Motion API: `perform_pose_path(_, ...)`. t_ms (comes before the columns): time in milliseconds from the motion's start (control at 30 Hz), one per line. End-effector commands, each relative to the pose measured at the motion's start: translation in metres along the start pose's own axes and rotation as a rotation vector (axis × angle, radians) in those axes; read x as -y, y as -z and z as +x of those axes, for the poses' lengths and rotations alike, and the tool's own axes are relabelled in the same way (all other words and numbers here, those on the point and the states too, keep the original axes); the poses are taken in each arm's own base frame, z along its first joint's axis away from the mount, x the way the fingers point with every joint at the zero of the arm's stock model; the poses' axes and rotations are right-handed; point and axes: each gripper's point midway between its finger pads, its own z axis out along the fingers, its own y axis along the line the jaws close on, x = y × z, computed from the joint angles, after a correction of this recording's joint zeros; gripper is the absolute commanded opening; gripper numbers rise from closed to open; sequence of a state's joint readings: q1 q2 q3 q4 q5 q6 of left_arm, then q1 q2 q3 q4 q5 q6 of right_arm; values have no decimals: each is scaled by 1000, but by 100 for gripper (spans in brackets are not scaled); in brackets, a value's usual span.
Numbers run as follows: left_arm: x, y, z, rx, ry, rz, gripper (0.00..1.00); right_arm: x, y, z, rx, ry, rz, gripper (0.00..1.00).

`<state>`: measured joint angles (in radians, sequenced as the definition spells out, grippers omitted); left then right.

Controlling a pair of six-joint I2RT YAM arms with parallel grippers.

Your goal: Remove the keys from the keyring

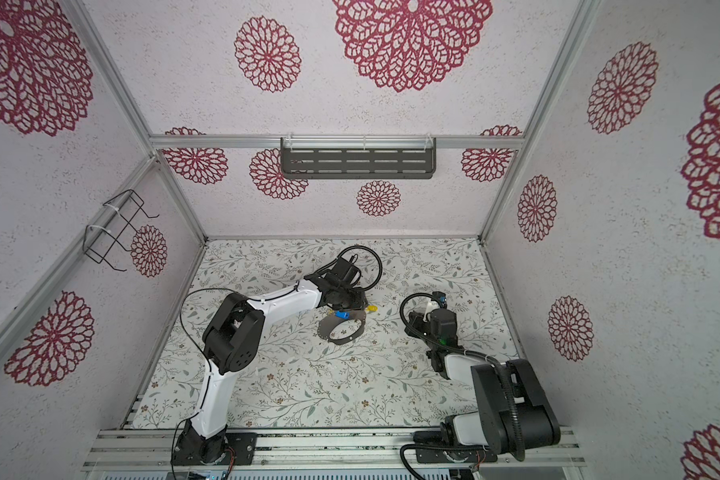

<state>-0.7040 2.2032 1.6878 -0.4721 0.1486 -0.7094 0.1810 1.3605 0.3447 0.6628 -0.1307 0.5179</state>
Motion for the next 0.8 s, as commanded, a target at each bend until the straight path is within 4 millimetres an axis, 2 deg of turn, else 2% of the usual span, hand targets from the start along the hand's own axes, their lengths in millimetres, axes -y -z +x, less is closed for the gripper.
perform_pose_path(0, -9, -3, 8, -50, -4, -38, 44, -6, 14, -40, 200, -26, 6, 1)
perform_pose_path(200, -18, -2, 21, -61, -5, -89, 43, 2, 37, -46, 328, 8, 81, 4)
perform_pose_path(367, -8, -14, 24, -29, -9, -87, 41, 18, 55, -50, 395, 20, 162, 5)
perform_pose_path(467, -12, -20, 23, -6, 3, -113, 40, 20, 56, -48, 393, 21, 169, 4)
perform_pose_path(767, -19, -20, 7, 53, 7, -151, 40, 12, 54, -47, 373, 19, 128, 3)
